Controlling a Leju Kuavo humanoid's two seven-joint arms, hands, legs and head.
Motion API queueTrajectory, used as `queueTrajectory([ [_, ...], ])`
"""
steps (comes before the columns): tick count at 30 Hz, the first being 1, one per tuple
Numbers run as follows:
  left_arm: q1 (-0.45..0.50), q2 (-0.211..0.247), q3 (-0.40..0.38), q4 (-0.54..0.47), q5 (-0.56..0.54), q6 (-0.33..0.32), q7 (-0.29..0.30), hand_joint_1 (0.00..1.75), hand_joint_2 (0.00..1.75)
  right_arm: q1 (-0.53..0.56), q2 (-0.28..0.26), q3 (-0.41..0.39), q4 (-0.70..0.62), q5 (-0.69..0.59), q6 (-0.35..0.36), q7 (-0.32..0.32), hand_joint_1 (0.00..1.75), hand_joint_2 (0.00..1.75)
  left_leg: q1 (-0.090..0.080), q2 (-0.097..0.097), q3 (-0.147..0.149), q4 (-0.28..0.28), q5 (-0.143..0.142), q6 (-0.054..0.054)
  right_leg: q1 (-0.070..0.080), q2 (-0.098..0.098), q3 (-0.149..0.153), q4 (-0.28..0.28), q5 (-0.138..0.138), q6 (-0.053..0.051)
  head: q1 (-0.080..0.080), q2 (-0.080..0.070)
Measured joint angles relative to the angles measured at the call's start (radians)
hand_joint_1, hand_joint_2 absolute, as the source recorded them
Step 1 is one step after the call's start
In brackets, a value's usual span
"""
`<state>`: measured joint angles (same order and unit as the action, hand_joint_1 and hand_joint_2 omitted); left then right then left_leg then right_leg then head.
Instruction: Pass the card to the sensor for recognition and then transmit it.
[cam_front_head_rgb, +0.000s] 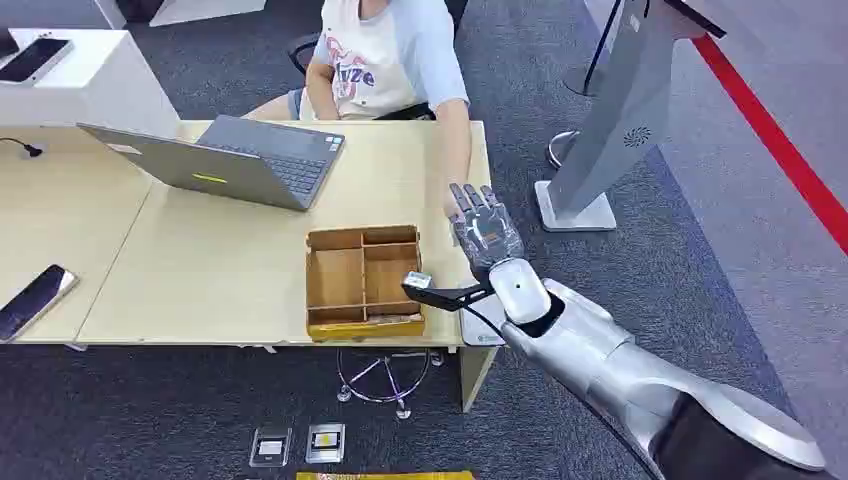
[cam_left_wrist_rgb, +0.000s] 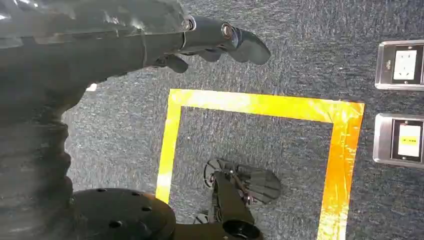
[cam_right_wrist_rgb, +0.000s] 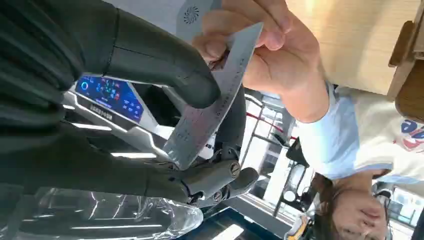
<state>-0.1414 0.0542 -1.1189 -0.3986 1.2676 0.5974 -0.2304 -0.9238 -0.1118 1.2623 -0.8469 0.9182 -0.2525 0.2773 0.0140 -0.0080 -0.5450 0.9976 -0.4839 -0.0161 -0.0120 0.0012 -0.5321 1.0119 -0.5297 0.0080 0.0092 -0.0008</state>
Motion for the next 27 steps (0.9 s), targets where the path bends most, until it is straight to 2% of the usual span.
queueTrajectory([
  [19, 0.004, 0.0, 0.0, -0.001, 0.004, 0.0, 0.0, 0.0, 1.75, 0.006, -0.003, 0.0, -0.002, -0.009, -0.019, 0.008, 1.75, 1.75, 0.0, 0.0, 0.0, 0.0, 0.0, 0.0, 0.0, 0.0, 0.0, 0.0, 0.0, 0.0, 0.0, 0.0],
  [27, 0.004, 0.0, 0.0, -0.003, -0.022, -0.001, 0.0, 0.0, 1.75, 0.052, -0.044, -0.025, -0.071, -0.021, -0.06, 0.053, 1.75, 1.75, 0.0, 0.0, 0.0, 0.0, 0.0, 0.0, 0.0, 0.0, 0.0, 0.0, 0.0, 0.0, 0.0, 0.0],
])
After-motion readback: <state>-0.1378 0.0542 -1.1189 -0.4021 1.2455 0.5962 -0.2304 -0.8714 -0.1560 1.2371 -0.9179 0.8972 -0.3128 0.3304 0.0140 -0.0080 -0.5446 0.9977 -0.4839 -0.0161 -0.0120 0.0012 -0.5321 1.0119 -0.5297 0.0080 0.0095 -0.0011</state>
